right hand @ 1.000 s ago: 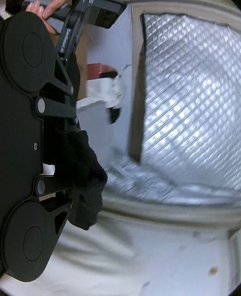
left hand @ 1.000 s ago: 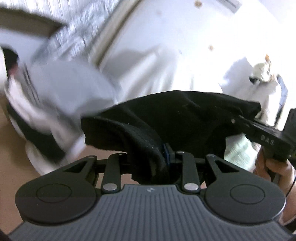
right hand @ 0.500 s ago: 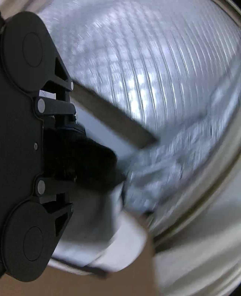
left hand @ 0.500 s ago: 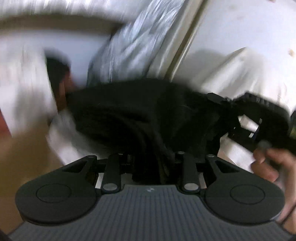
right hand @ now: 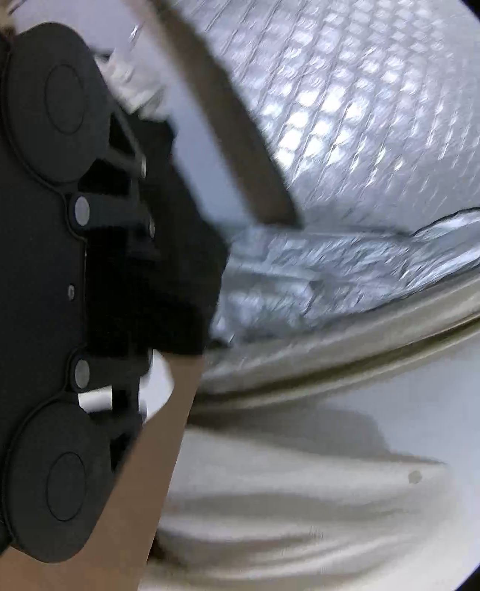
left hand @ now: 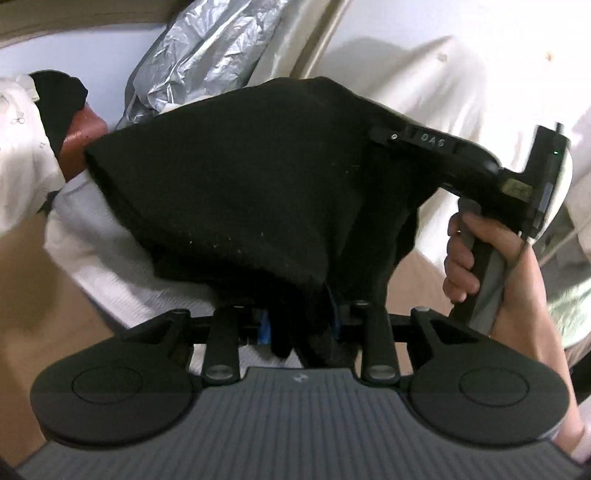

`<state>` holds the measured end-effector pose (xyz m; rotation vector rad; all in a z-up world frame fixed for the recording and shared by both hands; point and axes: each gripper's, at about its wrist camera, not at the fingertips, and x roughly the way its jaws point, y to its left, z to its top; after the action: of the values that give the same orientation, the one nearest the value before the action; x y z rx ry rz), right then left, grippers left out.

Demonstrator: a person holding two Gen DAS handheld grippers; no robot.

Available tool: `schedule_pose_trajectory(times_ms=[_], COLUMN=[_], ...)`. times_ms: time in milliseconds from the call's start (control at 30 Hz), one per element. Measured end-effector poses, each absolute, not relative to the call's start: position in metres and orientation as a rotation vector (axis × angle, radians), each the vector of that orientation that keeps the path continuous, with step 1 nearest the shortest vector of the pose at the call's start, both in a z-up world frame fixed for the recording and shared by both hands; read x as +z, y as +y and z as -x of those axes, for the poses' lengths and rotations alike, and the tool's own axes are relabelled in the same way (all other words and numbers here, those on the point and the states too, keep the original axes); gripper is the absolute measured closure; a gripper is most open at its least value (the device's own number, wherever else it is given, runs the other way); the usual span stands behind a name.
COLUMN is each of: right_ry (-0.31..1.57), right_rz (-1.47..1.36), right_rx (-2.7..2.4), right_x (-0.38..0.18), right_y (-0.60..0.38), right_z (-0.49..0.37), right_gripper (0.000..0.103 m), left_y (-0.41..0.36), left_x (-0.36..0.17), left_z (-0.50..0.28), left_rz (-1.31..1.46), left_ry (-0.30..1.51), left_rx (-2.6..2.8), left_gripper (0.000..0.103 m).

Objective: Fold clothes
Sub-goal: 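Lift the black bundle with both tools and carry it onto the clothes stack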

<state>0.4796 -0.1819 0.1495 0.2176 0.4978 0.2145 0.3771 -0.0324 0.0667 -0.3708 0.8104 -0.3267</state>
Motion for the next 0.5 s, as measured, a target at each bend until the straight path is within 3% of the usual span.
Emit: schedule_pose_trajectory(times_ms=[33,67,133,167,233,333,500], right_ry=[0.477,0.456,0.435,0.413,0.37,0.313,0.403], right_rz=[-0.217,-0.219,-0.287,-0.333,-0.33,-0.224,0.194], right_rx=[0.174,0.135,0.134,0.149,0.224,0.438,0.545], right_x=[0.15,0.151,0.157,0.162,0.17,0.181,0.154], right_y=[-0.19,-0.199,-0.214,-0.219,-0.214,-0.19,-0.144], right_z=[-0.475,-0.471,-0.465,-0.458,-0.446,-0.428,-0.414], right_gripper=[0.037,0.037,0.037,0.043,0.051,0.05,0.049], left_y=[-0.028,-0.025,-0.022,-0.021,-0.019,-0.018,-0.012], left_x=[0.075,0.084,0.104,0.114,0.126,0.122,0.083], left_z=[-0.367,-0.358,-0.349,-0.344,-0.351,-0.388,-0.432], left_rz=[0.343,0.314,0.251,0.22,0.175,0.193,0.277], left_ry=[0.773,0.73,0.616,0.559,0.496,0.551,0.69], left_rx=[-0.338,-0.345,-0.34,-0.338,-0.325,-0.318,-0.377], left_gripper=[0.071,0.065,0.053,0.048,0.047,0.047,0.047])
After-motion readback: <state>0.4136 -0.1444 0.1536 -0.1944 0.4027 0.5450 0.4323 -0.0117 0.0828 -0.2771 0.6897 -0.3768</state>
